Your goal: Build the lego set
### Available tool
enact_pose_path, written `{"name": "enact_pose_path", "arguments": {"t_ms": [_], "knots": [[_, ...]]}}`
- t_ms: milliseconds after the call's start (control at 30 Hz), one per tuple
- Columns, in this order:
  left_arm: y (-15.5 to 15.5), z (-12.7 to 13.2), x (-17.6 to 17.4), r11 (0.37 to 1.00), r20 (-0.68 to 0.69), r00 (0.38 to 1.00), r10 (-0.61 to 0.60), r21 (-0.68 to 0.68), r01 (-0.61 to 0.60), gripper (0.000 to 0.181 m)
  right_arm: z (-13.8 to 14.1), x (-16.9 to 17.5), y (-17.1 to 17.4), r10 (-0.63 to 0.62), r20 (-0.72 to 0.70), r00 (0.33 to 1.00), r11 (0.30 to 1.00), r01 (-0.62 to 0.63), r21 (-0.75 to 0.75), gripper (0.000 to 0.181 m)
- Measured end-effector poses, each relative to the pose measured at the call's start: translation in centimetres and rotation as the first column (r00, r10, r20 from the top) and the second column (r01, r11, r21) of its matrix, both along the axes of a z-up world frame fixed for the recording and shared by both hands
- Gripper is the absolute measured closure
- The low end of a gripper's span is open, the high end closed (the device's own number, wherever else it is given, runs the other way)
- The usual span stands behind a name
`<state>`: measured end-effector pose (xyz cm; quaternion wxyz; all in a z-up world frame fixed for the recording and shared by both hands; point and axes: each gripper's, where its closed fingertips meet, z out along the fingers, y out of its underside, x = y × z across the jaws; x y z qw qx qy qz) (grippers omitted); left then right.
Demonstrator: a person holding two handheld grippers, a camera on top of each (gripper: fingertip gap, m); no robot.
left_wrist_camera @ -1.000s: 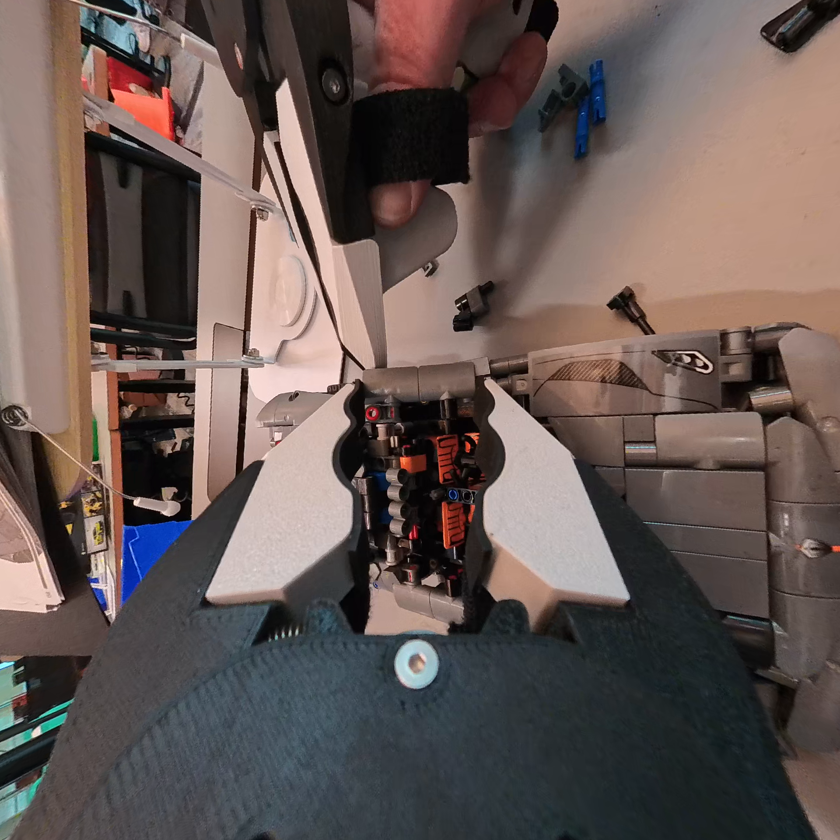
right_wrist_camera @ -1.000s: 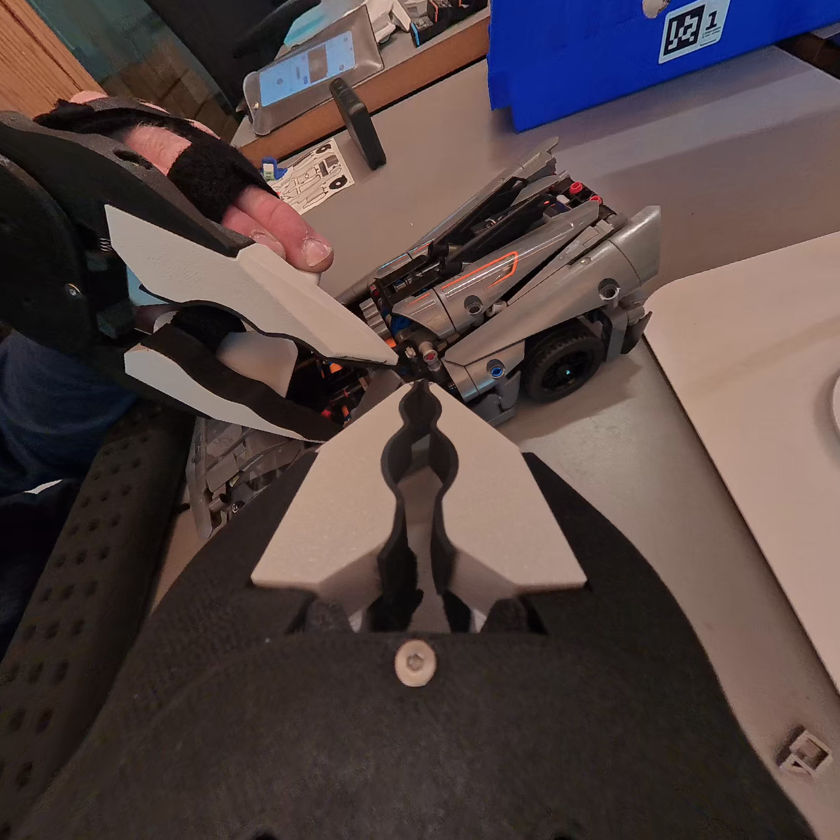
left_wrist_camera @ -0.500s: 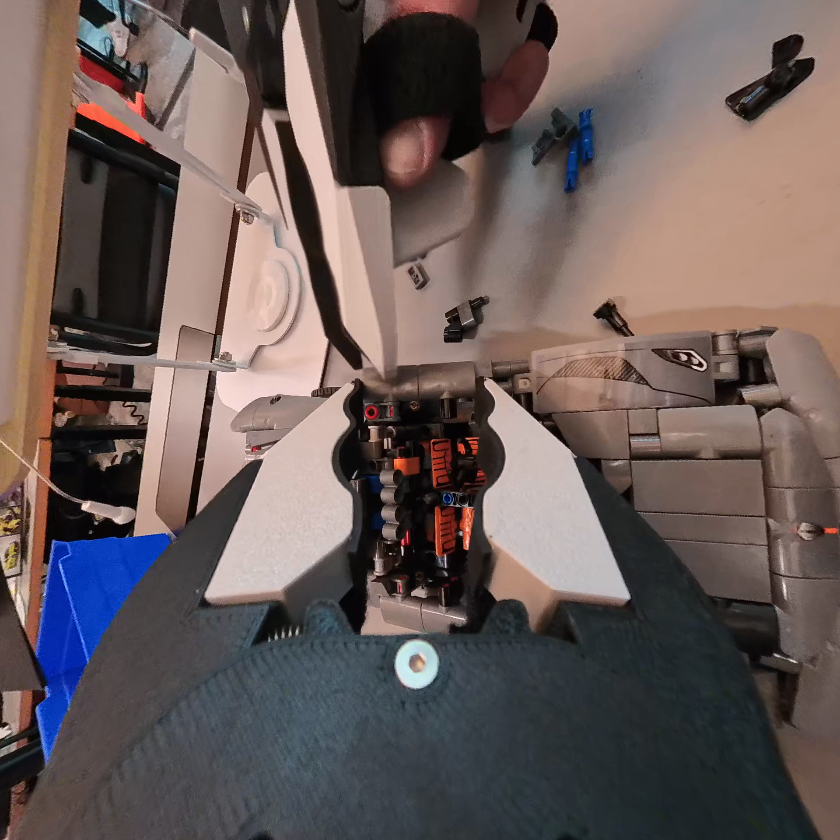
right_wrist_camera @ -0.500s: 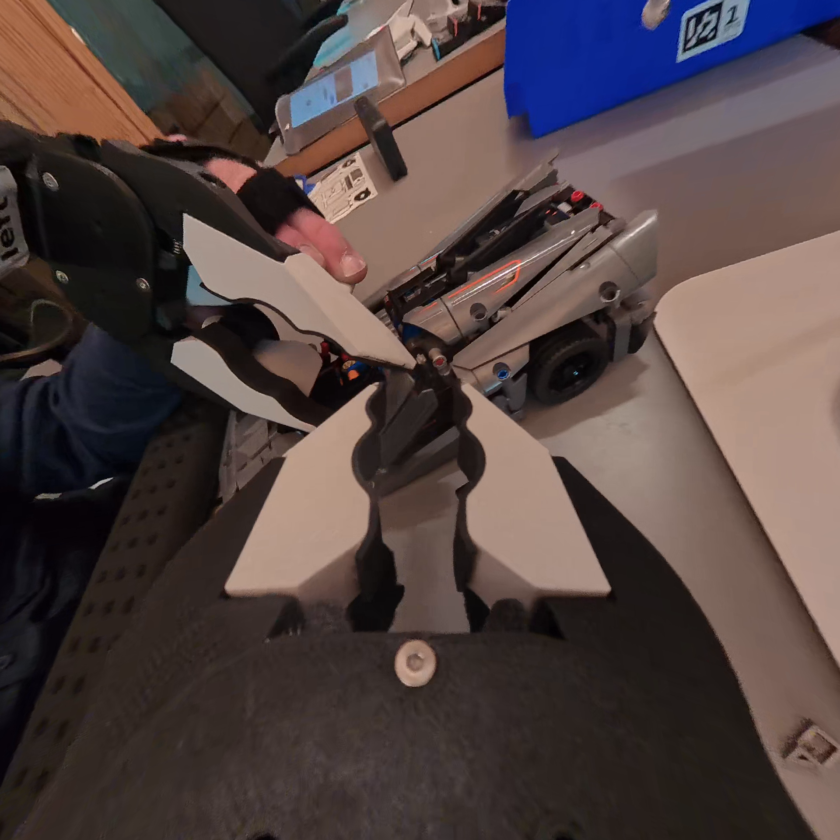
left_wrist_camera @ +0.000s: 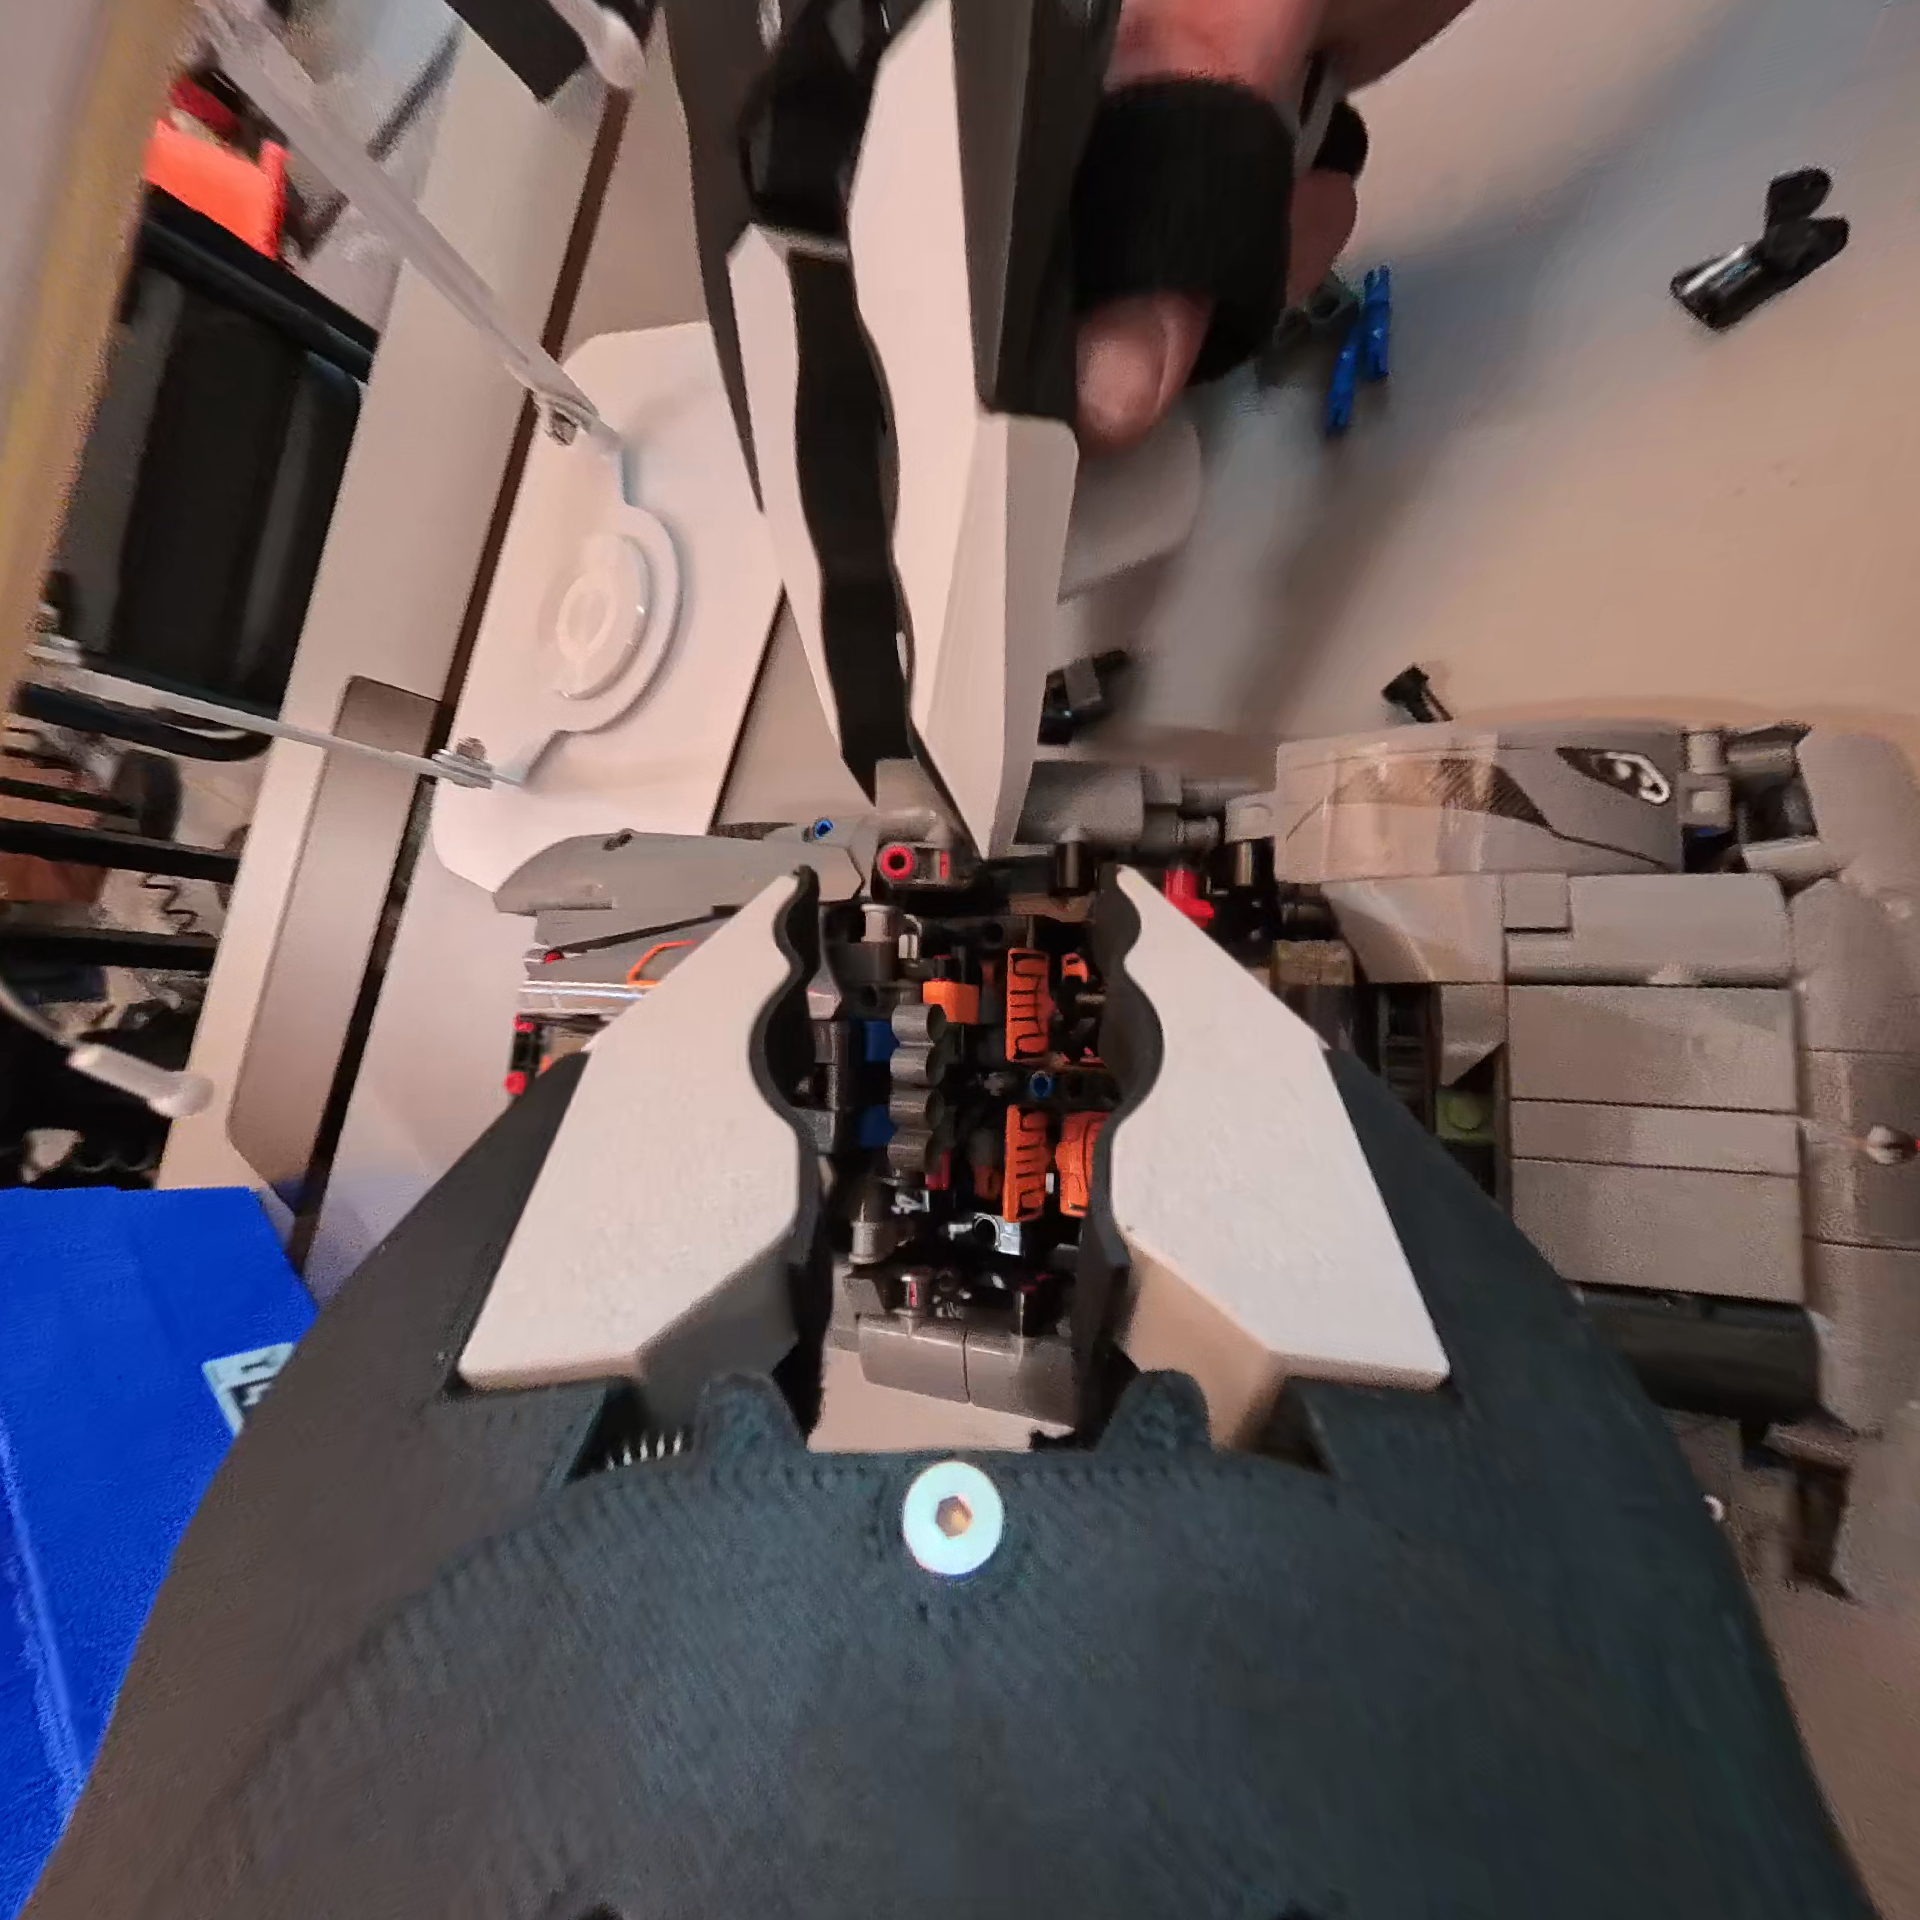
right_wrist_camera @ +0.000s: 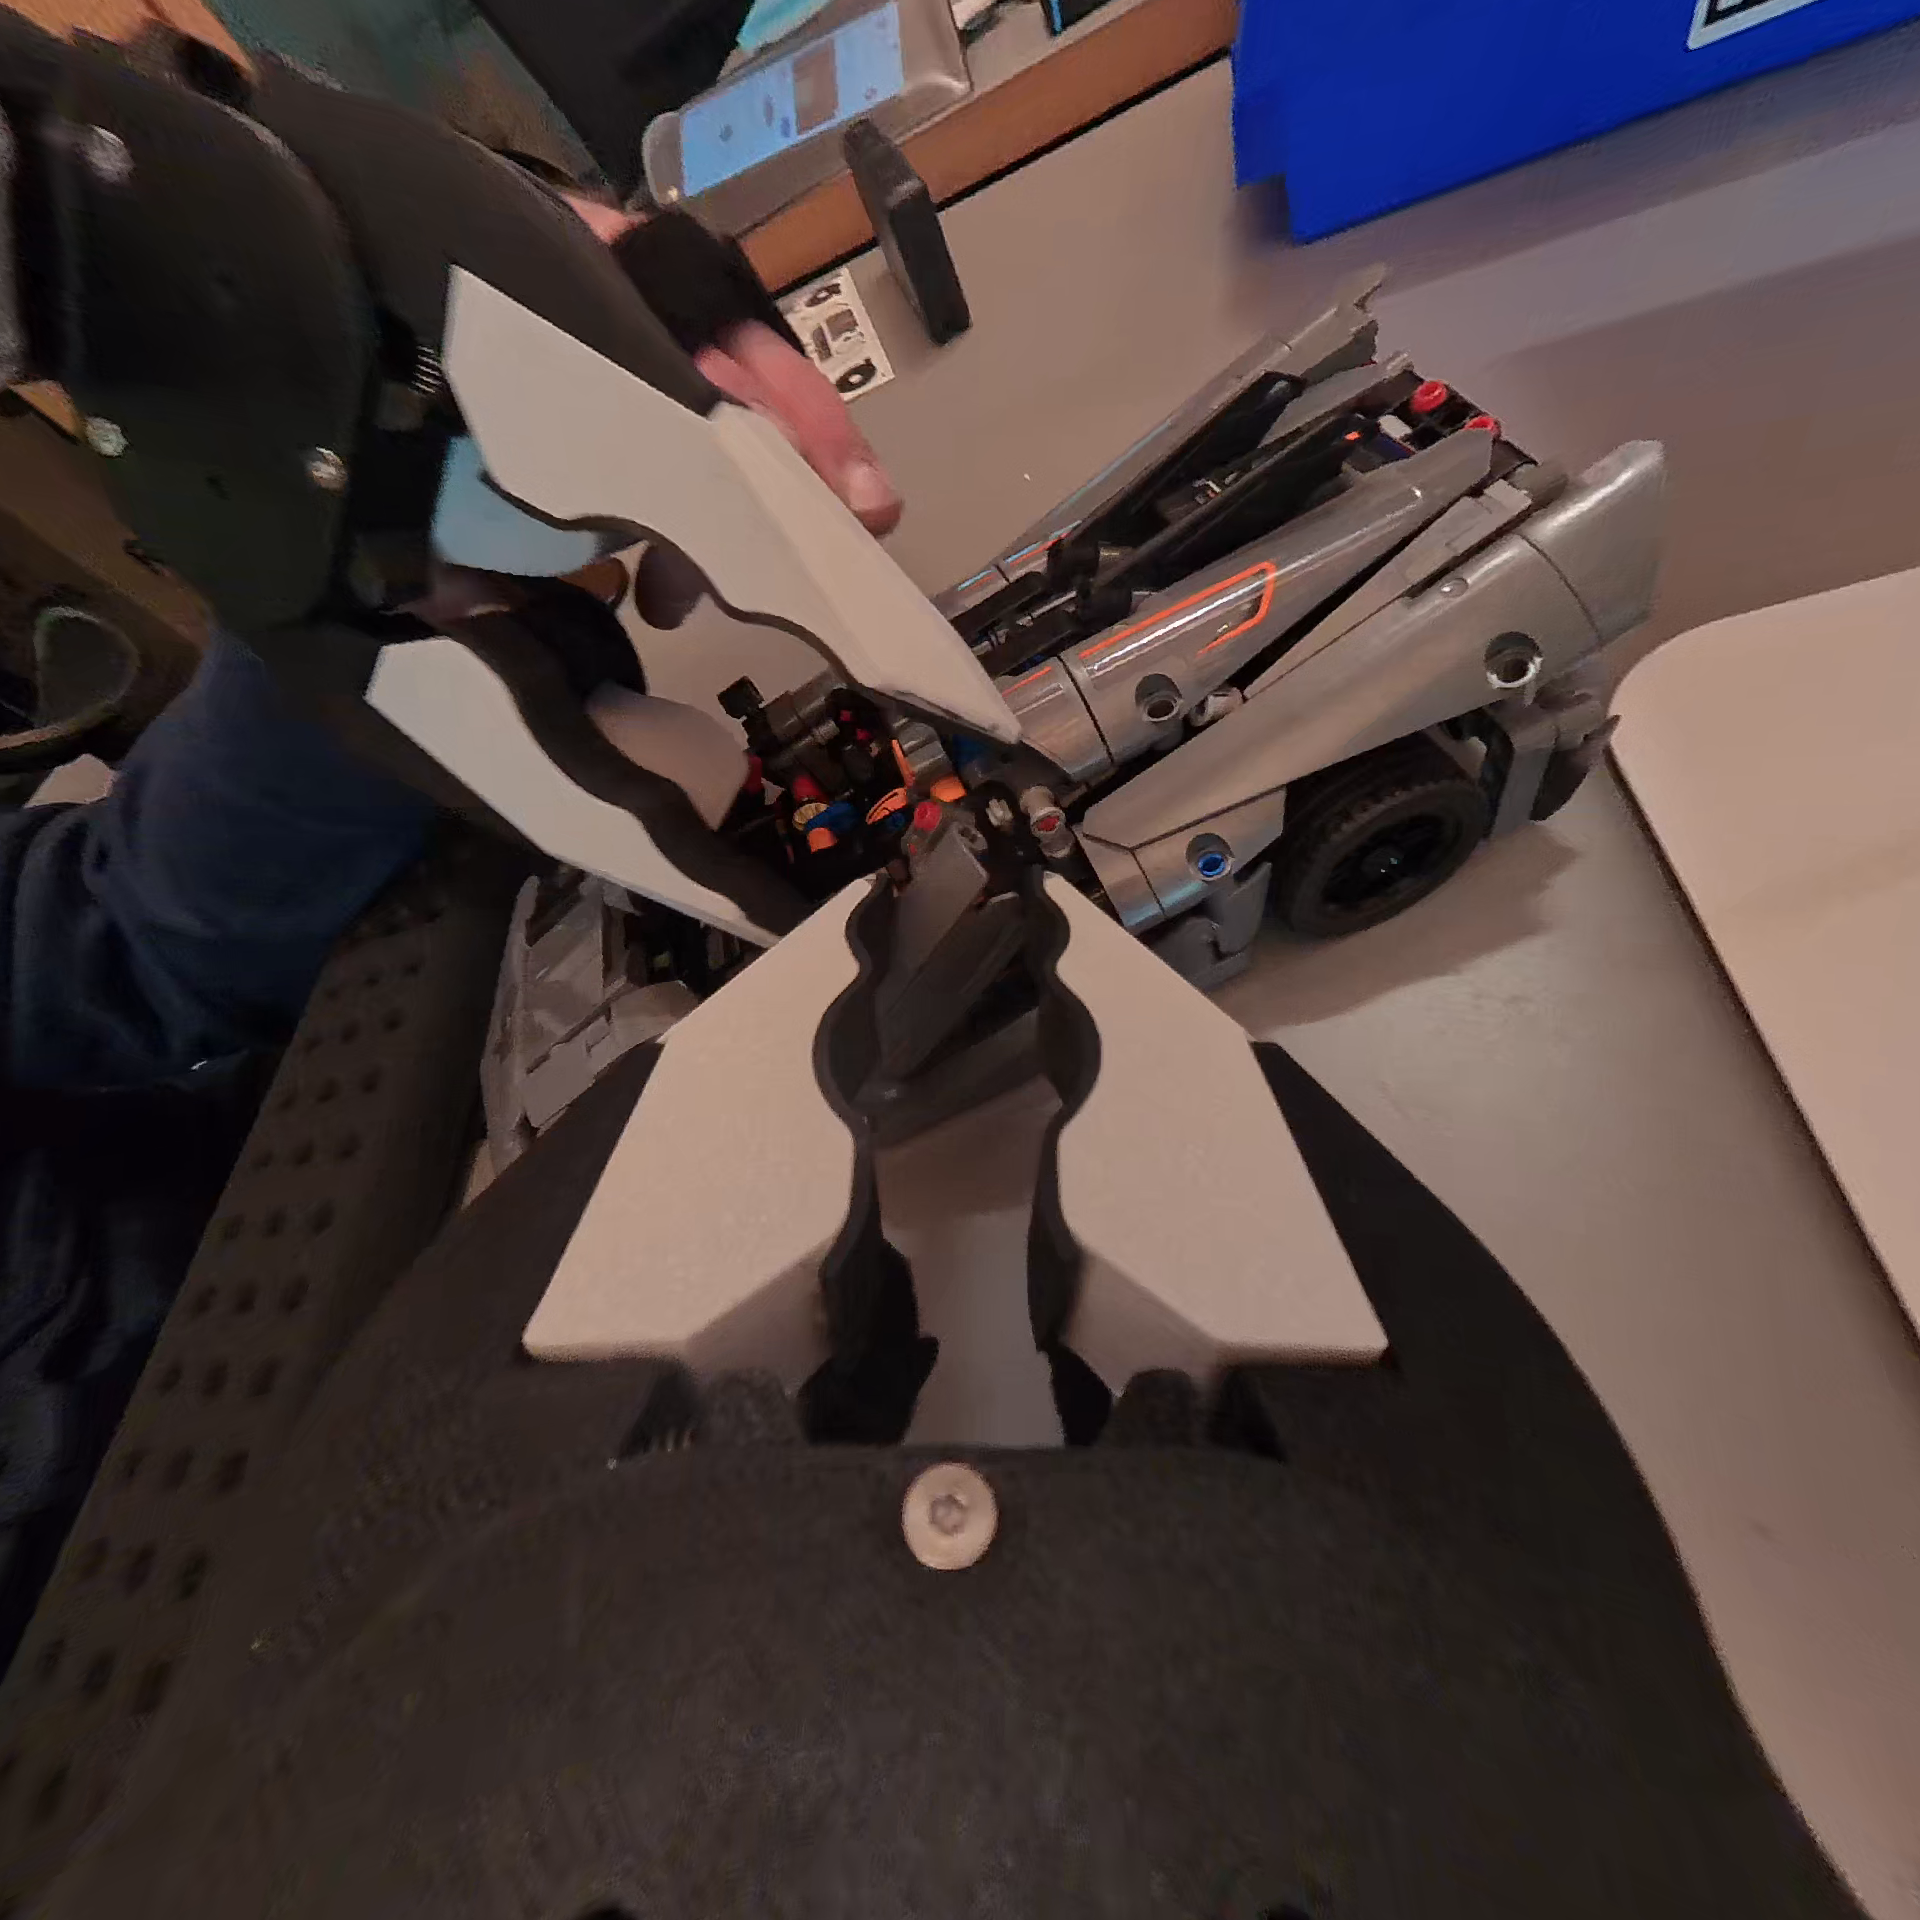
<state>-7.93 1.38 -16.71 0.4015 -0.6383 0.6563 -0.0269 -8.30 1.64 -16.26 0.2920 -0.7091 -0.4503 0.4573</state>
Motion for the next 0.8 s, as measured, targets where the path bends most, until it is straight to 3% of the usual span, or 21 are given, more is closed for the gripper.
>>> {"name": "enact_pose_path", "arguments": {"t_ms": [333, 467, 800], "knots": [[-0.1, -1.1, -0.2, 0.998, -0.012, 1.000, -0.006, -0.063, 0.005, 0.136, 0.6, 0.3, -0.5, 0.043, -0.038, 0.998, 0.999, -0.043, 0.011, 0.161], [0.2, -1.1, -0.3, 0.999, -0.008, 1.000, 0.007, -0.049, -0.008, 0.146, 0.9, 0.3, -0.6, 0.054, -0.049, 0.997, 0.998, -0.052, 0.023, 0.162], [0.4, -1.0, -0.3, 0.999, 0.002, 1.000, 0.011, -0.045, -0.011, 0.152, 1.3, 0.6, -1.2, 0.091, -0.060, 0.994, 0.996, -0.089, 0.031, 0.164]]}}
